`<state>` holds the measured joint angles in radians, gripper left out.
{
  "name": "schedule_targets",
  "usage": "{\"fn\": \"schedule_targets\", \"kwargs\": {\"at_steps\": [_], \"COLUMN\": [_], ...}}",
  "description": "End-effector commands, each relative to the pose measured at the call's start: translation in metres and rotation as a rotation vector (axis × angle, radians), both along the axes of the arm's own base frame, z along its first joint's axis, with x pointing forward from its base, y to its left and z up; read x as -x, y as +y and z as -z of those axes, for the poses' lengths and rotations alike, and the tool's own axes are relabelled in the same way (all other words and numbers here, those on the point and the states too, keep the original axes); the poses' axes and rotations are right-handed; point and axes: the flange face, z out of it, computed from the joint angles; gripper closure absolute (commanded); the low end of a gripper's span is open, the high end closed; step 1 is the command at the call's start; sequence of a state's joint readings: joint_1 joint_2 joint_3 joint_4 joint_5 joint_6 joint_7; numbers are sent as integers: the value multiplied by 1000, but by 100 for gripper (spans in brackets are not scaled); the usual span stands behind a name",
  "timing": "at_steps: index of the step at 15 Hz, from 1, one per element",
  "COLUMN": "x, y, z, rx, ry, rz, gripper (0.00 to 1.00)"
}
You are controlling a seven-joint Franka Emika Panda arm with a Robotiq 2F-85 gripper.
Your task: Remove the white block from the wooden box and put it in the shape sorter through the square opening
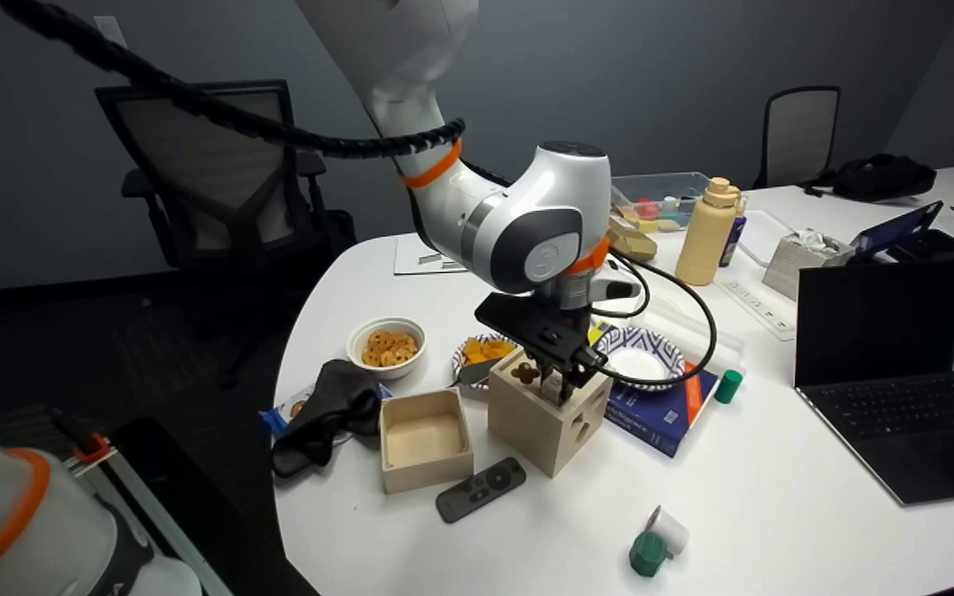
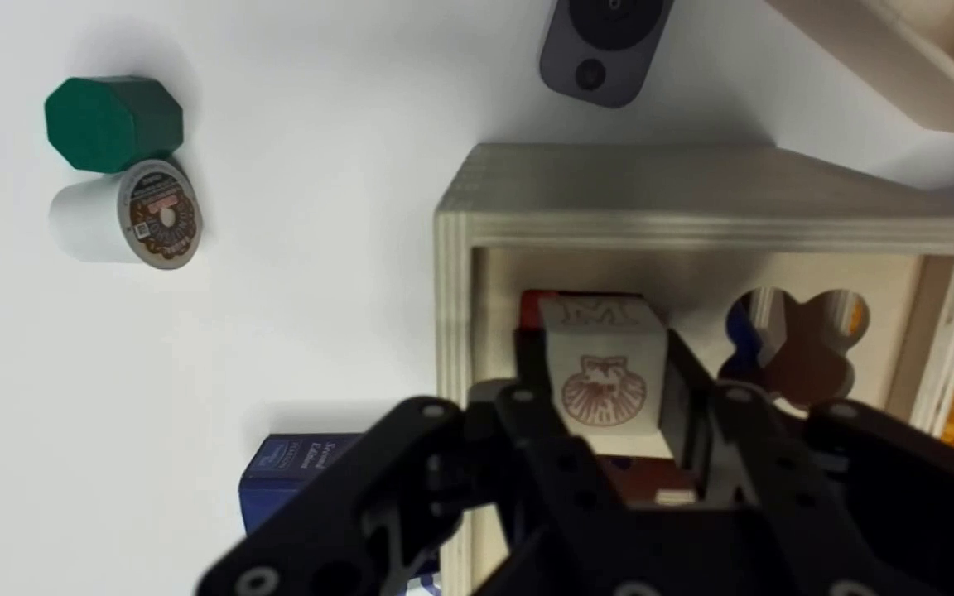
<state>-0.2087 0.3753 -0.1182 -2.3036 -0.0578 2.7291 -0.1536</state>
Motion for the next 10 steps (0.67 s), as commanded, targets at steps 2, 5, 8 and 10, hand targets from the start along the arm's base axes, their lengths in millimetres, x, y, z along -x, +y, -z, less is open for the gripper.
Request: {"fn": "schedule_targets", "kwargs": {"at_steps": [2,5,8,10], "x": [-1,-1,-1,-1], "y": [3,2,1,3], "z": [4,4,1,-2], "rx": [-29,-29,-29,-28], "ry": [6,-1,-5,-8], "rz": [5,18,24,22], "gripper": [91,33,11,0]}}
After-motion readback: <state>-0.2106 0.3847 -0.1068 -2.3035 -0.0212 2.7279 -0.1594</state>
